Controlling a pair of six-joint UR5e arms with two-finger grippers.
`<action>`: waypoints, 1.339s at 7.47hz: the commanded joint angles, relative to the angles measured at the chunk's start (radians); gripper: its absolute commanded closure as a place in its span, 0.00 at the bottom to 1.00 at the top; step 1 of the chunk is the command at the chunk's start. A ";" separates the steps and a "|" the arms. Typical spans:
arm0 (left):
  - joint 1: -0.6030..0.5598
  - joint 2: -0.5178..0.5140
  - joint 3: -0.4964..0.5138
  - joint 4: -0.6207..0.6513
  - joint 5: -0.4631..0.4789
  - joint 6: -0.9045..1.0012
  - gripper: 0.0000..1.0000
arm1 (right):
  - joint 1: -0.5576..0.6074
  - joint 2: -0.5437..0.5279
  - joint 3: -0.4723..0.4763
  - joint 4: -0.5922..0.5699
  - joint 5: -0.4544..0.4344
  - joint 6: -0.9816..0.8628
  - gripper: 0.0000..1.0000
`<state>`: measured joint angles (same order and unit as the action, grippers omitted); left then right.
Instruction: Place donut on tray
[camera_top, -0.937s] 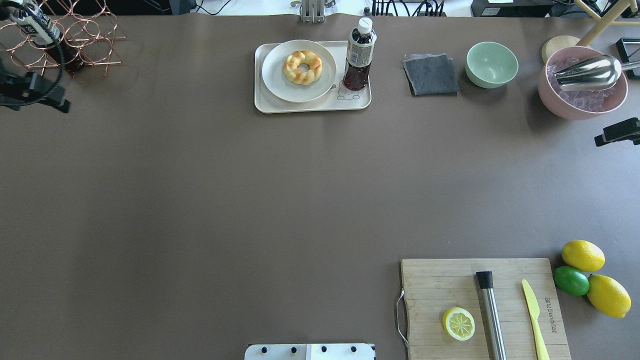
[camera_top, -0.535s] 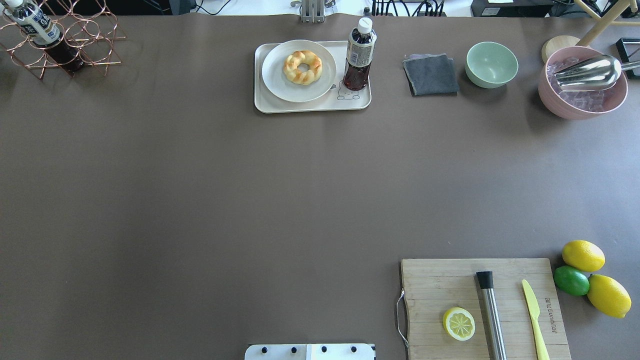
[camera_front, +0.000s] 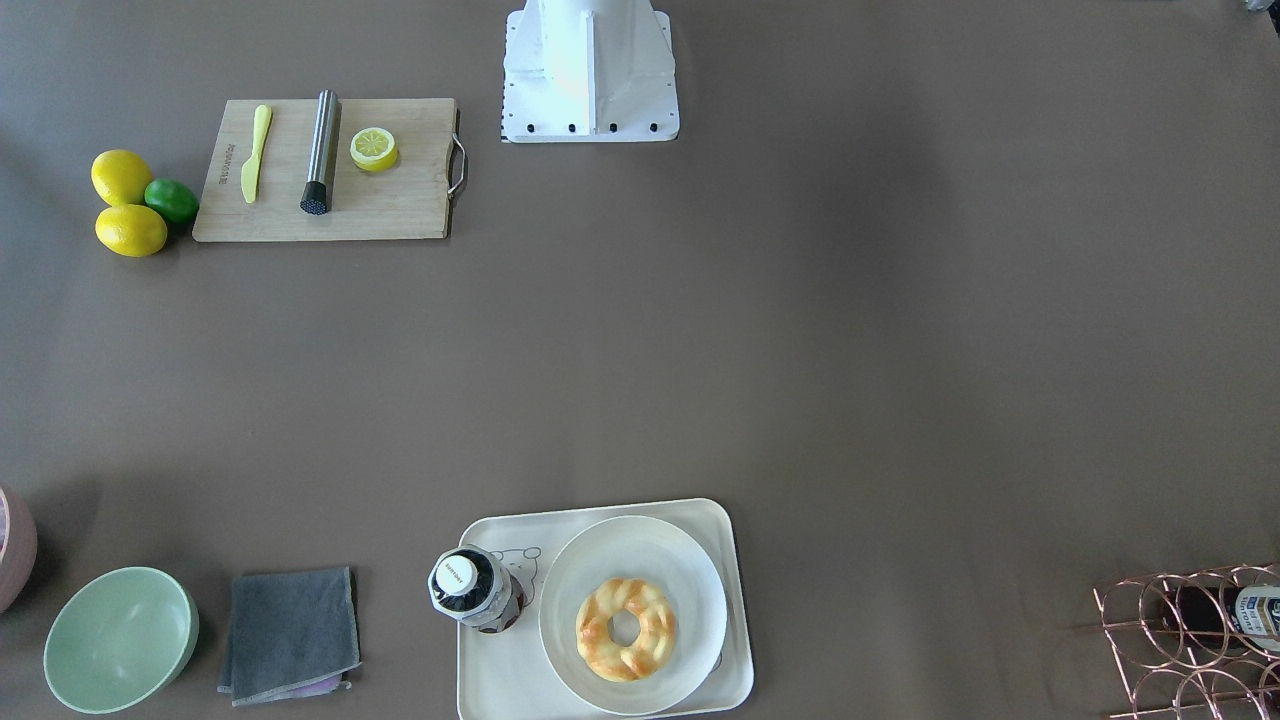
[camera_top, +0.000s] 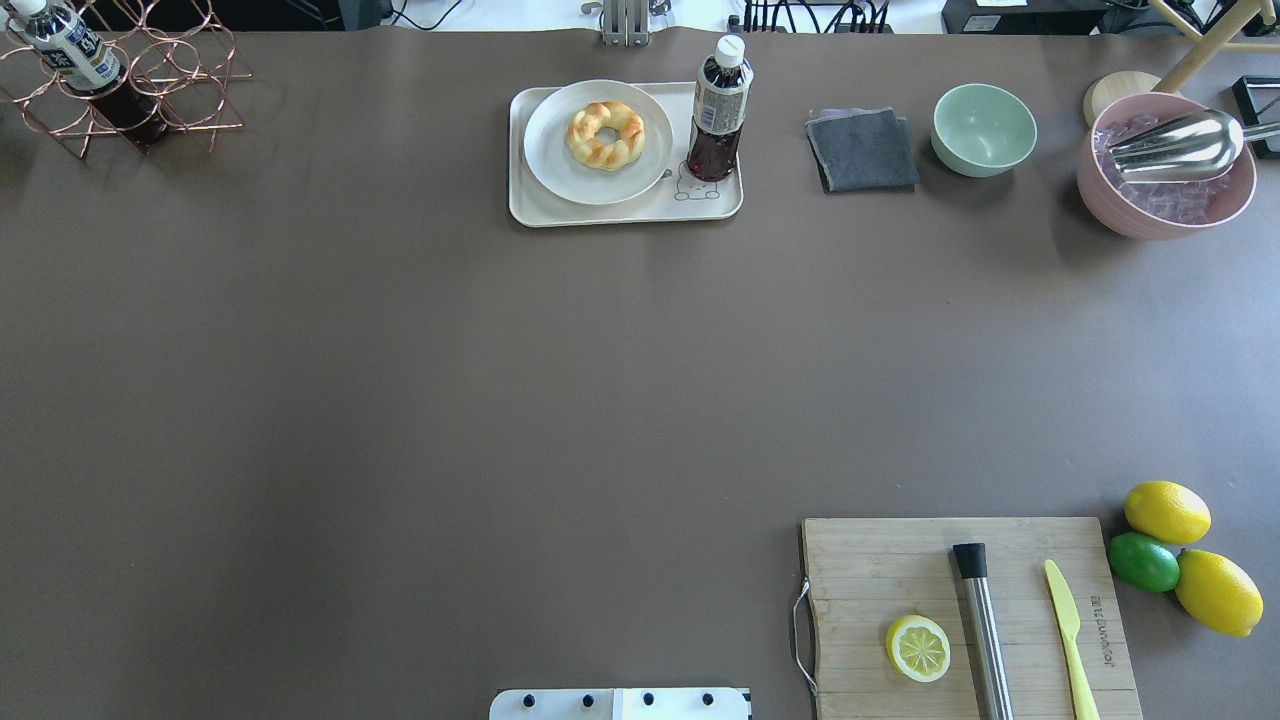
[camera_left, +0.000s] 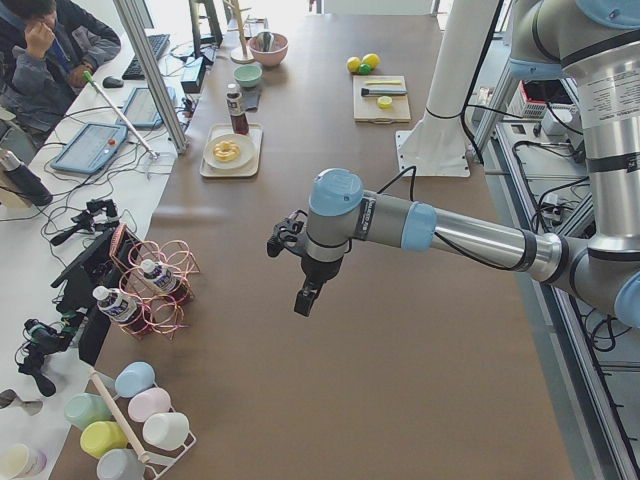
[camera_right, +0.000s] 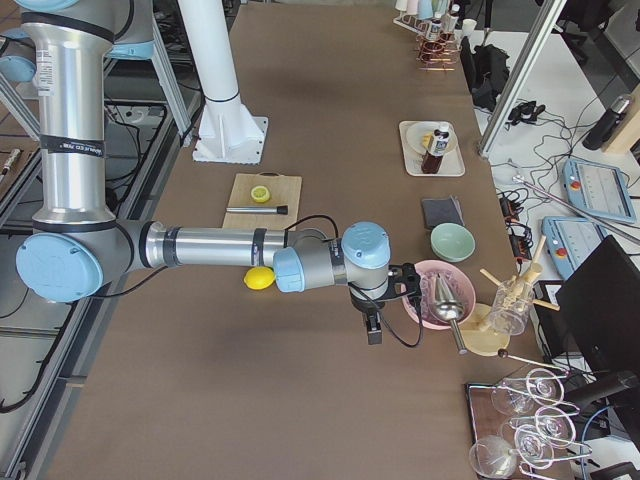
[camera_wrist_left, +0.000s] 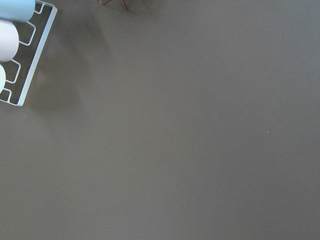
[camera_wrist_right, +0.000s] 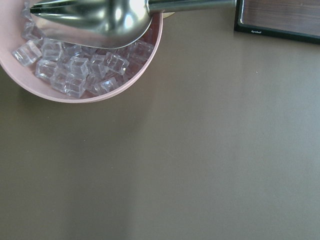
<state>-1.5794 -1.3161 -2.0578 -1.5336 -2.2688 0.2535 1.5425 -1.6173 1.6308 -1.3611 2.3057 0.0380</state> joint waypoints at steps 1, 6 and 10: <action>-0.013 0.015 0.028 -0.002 -0.043 0.007 0.02 | 0.004 -0.009 0.023 -0.010 -0.012 -0.006 0.00; -0.019 0.015 0.054 -0.007 -0.050 0.010 0.02 | 0.007 -0.010 0.044 -0.026 -0.011 -0.006 0.00; -0.027 0.015 0.053 -0.010 -0.055 0.016 0.02 | 0.008 -0.013 0.057 -0.044 -0.011 -0.006 0.00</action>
<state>-1.6051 -1.3003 -2.0045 -1.5421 -2.3234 0.2689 1.5505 -1.6296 1.6838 -1.3972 2.2948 0.0322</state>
